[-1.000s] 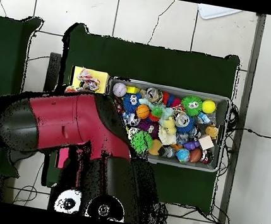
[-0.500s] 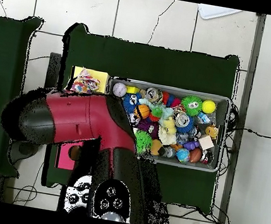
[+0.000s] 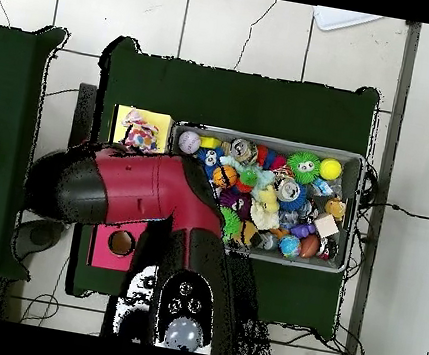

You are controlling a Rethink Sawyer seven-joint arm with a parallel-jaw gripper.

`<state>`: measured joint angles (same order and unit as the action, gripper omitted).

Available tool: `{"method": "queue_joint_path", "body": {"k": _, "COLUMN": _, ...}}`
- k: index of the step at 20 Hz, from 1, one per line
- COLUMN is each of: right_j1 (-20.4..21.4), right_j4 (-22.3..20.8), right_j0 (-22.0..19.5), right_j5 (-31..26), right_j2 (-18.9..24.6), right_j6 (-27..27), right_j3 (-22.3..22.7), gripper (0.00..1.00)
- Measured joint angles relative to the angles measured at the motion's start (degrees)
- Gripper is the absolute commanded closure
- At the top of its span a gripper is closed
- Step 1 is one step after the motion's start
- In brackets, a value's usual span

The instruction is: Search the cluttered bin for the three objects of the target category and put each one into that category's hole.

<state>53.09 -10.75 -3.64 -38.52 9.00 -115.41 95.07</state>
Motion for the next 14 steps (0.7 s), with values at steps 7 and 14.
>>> {"method": "queue_joint_path", "body": {"k": 7, "right_j1": -2.60, "right_j4": 0.04, "right_j0": 1.68, "right_j5": 1.31, "right_j2": -2.62, "right_j6": 0.00, "right_j3": -0.86, "gripper": 1.00}}
{"method": "queue_joint_path", "body": {"k": 14, "right_j1": -4.70, "right_j4": 0.28, "right_j0": 3.29, "right_j5": 3.56, "right_j2": -4.46, "right_j6": 0.00, "right_j3": -0.99, "gripper": 1.00}}
